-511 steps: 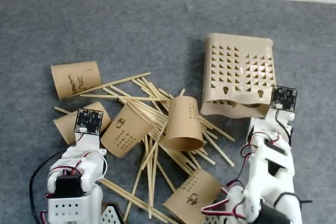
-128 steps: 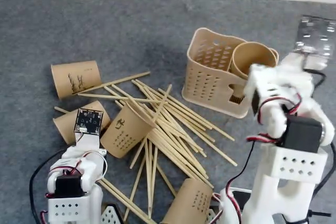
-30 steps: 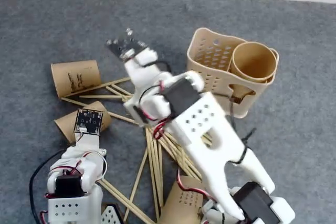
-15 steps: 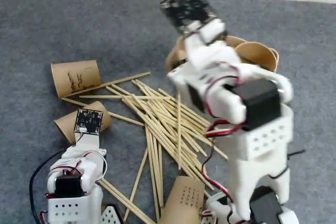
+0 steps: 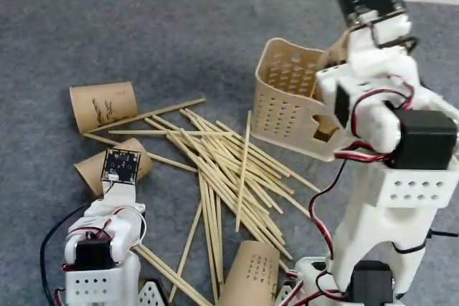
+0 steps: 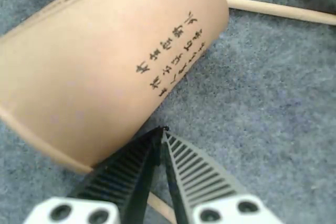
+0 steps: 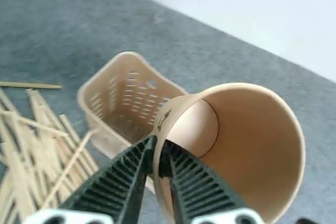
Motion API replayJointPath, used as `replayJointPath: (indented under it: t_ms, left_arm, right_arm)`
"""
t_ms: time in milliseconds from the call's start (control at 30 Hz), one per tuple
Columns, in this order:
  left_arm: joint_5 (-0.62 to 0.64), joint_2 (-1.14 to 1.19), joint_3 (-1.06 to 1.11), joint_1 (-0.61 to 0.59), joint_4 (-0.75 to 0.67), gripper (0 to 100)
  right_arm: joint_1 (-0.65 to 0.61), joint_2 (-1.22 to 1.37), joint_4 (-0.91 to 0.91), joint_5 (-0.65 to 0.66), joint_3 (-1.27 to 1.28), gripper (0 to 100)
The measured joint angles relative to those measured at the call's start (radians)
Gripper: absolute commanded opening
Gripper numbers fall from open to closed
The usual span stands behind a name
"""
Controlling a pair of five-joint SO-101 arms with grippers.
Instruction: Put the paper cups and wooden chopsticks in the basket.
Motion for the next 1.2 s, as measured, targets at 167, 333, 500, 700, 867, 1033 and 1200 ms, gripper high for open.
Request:
replayJointPath:
  t_ms: [167, 333, 500, 700, 867, 1033, 1200]
  left_arm:
    - [0.000, 0.000, 0.000, 0.000, 0.000, 1]
    - [0.000, 0.000, 0.000, 0.000, 0.000, 1]
    - [0.000, 0.000, 0.000, 0.000, 0.000, 1]
    - [0.000, 0.000, 0.000, 0.000, 0.000, 1]
    - [0.000, 0.000, 0.000, 0.000, 0.000, 1]
    - [0.000, 0.000, 0.000, 0.000, 0.000, 1]
    - [0.000, 0.000, 0.000, 0.000, 0.000, 1]
  right_arm:
    - [0.034, 0.000, -0.003, 0.038, 0.000, 0.7]
    - [0.034, -0.002, -0.005, 0.044, 0.064, 0.9]
    - [0.035, 0.000, -0.005, 0.051, 0.166, 1.0]
    - [0.035, 0.000, -0.005, 0.118, 0.215, 14.7]
    - [0.037, 0.000, -0.005, 0.117, 0.215, 17.3]
    - [0.031, -0.031, 0.041, 0.092, 0.215, 17.3]
    - [-0.044, -0.170, 0.051, 0.089, 0.255, 17.3]
